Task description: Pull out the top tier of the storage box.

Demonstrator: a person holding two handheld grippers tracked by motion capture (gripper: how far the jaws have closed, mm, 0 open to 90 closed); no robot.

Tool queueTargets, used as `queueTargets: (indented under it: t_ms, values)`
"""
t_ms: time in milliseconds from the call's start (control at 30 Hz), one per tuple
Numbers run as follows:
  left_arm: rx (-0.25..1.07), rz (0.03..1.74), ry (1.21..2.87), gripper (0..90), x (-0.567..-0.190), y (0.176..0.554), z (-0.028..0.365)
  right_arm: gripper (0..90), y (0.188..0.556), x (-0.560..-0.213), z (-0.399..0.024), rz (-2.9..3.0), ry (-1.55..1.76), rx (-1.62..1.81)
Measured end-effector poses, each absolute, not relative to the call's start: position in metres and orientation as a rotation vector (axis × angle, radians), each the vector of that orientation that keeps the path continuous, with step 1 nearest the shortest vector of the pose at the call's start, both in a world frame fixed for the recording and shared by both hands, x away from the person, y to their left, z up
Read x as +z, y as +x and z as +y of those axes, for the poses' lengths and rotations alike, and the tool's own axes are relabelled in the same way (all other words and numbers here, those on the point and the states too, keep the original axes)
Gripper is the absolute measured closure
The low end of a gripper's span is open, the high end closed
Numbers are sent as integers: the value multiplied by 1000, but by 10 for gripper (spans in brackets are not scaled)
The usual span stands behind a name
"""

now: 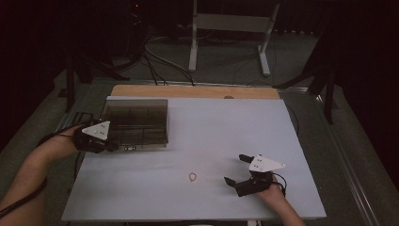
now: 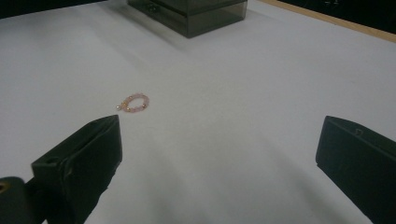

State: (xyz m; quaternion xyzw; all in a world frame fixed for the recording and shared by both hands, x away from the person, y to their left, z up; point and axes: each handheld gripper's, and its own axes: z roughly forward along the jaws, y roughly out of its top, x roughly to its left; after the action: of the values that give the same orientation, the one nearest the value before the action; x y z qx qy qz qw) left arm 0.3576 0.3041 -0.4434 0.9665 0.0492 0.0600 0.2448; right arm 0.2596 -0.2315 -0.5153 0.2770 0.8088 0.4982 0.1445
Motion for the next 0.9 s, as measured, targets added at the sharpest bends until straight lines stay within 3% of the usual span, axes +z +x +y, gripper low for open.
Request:
queueTargets:
  t_ms: [633,900]
  values:
    - [151,107,2622,847,-447,353,311,7,260,-515,-231,2334,794,1430]
    - [152,169,2588,814,-442,351,312,8,259,-515,-231,2336,794,1433]
